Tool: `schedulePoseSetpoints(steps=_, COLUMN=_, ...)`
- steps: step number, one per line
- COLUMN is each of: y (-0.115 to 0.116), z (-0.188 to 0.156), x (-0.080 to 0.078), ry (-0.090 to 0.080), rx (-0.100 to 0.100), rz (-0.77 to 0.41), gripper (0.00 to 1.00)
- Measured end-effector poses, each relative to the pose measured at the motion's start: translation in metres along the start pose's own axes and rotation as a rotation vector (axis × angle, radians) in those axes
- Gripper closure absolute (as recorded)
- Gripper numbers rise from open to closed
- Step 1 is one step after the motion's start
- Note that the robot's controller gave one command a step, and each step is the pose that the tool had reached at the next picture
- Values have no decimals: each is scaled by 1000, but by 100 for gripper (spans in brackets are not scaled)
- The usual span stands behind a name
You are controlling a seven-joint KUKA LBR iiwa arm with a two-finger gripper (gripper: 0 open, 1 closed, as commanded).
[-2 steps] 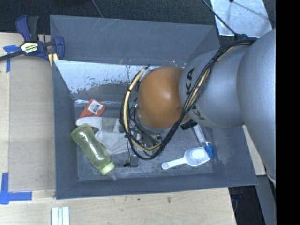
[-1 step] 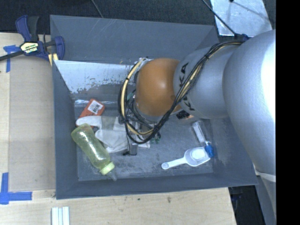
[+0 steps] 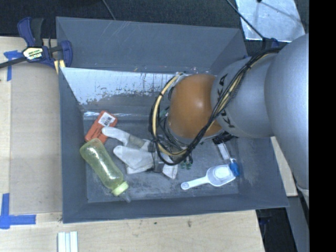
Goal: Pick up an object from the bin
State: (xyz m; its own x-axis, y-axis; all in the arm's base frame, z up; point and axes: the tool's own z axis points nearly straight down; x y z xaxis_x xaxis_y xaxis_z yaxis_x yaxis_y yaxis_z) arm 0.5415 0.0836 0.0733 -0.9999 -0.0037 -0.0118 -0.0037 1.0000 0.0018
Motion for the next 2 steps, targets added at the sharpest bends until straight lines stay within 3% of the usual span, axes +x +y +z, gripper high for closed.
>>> schedulePoseSetpoints(steps=1, y=0, z=0, x=0, ry=0, rx=0, rz=1, gripper=100)
schedulePoseSetpoints(steps=2, y=26, z=-103, x=15, ry=10, rx=1, rz=1, gripper=100)
